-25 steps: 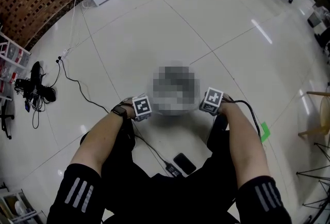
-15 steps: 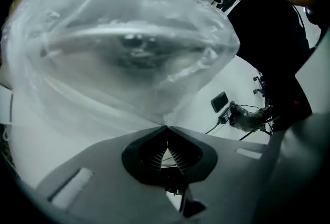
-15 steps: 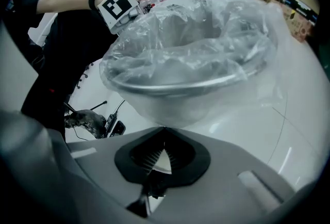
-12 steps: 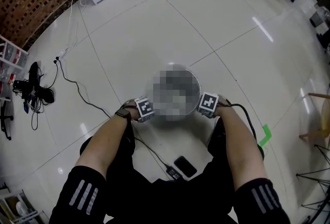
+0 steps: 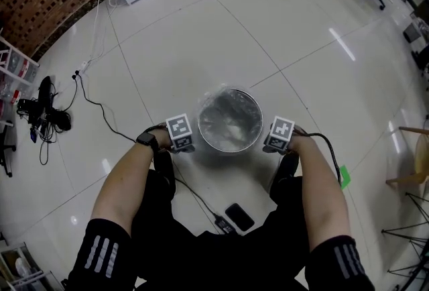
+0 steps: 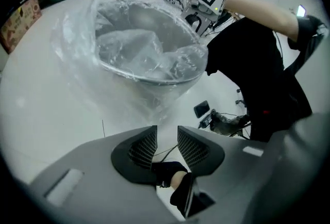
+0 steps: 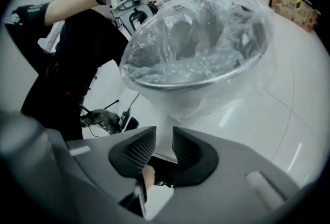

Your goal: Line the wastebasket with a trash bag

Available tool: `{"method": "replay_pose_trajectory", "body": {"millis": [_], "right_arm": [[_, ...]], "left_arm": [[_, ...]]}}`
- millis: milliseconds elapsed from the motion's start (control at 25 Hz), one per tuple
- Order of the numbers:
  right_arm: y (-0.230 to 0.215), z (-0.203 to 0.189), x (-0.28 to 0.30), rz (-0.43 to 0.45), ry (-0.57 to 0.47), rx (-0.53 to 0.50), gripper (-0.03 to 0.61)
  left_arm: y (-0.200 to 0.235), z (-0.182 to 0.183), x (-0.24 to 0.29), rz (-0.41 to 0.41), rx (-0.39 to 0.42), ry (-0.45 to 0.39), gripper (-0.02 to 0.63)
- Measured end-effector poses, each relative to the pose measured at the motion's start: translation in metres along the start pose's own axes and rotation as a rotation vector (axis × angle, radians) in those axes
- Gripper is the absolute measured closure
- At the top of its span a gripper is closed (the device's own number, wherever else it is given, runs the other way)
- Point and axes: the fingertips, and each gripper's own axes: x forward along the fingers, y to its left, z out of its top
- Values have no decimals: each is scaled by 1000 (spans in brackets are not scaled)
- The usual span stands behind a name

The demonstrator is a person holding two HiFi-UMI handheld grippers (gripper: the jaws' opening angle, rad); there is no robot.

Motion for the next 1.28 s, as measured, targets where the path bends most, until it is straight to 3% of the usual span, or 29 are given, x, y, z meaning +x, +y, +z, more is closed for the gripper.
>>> {"method": "replay_pose_trajectory", "body": {"millis": [120, 360, 480, 720, 880, 1040, 1280], "right_arm": [[-3, -5, -20, -24, -25, 16, 466], [-19, 19, -61, -118, -170, 43, 466], [-20, 27, -66, -130, -184, 32, 466], [-34, 36, -65, -161, -190, 26, 466], [-37, 35, -56, -153, -185, 21, 469], [-44, 38, -57, -157, -193, 36, 487], [-53, 39, -61, -206, -207, 51, 520]], "left_arm": [[2, 8, -32, 15, -10, -60, 497], [56, 61, -112, 264, -104, -357, 511], [68, 79, -129, 333, -113, -433, 511], [88, 99, -119, 433, -74, -387, 518], [93, 106, -102, 443, -82, -350, 518], [100, 103, -104, 457, -69, -324, 613], [116, 95, -125, 508, -103, -360, 618]]}}
